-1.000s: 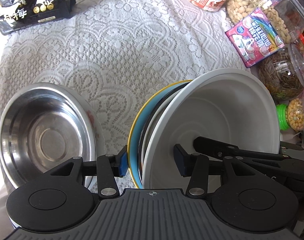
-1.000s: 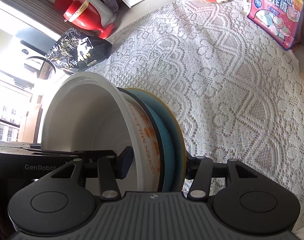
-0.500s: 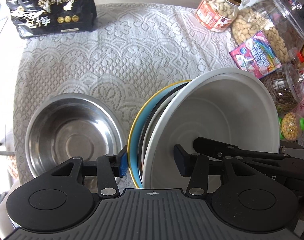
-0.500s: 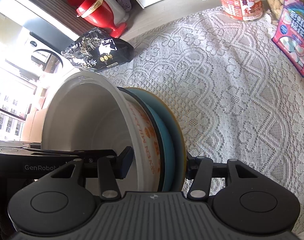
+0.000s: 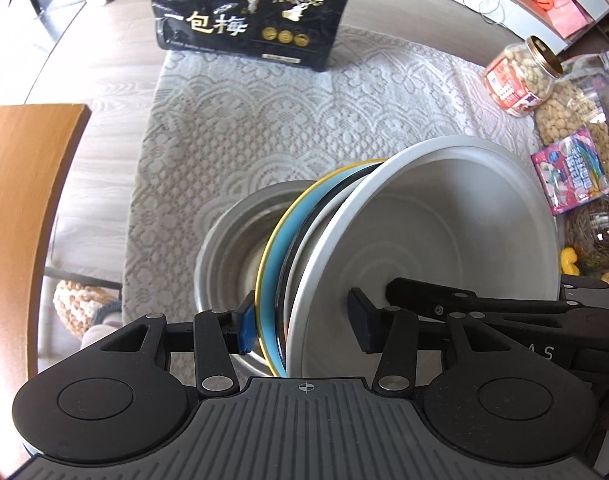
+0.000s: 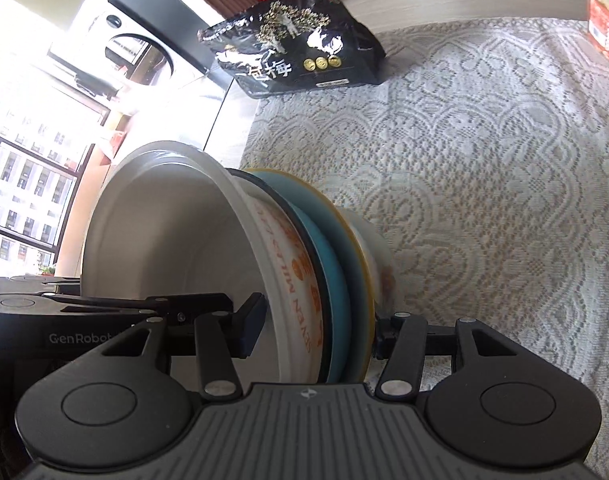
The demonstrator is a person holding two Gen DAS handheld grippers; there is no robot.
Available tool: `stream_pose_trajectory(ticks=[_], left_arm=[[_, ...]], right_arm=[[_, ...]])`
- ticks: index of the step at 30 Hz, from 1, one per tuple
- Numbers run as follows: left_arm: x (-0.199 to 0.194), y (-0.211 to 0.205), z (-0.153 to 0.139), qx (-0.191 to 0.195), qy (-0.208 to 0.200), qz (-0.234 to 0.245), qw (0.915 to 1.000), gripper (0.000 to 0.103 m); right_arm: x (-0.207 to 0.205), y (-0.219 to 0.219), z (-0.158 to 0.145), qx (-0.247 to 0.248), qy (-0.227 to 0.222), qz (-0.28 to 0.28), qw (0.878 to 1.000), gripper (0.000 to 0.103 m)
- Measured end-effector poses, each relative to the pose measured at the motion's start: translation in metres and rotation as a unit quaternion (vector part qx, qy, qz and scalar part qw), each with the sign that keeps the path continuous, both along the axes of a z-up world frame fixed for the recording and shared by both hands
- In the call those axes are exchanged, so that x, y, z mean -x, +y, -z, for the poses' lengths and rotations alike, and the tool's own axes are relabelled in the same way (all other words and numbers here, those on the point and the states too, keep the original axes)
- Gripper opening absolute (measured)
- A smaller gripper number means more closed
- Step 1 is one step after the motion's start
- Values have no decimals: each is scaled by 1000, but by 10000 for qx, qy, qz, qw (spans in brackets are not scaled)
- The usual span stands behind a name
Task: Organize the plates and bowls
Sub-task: 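Lower the bowl stack into the large steel bowl with both grippers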
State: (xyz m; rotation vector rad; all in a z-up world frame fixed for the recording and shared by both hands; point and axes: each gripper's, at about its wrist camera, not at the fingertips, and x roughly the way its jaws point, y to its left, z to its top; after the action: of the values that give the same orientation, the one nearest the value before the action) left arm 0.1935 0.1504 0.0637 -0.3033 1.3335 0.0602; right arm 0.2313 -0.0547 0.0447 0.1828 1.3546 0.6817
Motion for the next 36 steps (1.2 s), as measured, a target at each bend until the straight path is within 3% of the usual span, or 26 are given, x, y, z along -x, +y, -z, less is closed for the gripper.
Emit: stream_pose_trajectory(ticks=[9, 26, 32, 33, 36], left_arm=[[7, 22, 46, 54, 348, 35, 9994, 48], [-4, 34, 64, 295, 330, -112, 9990, 48], [-4, 50, 66, 551, 425, -246, 9973, 33], [-5, 51, 66, 494, 452, -272, 9974, 23], [-5, 55, 68, 563, 486, -268, 9969, 22]], right_arm=[[1, 26, 46, 260, 625, -161, 9976, 52], [-11, 33, 55, 410, 527, 30, 9978, 53], [-11, 31, 55, 392, 594, 95, 9974, 53], [-11, 31, 55, 401, 593, 106, 9974, 53], [-10, 31, 52, 429, 569, 58, 9974, 52]])
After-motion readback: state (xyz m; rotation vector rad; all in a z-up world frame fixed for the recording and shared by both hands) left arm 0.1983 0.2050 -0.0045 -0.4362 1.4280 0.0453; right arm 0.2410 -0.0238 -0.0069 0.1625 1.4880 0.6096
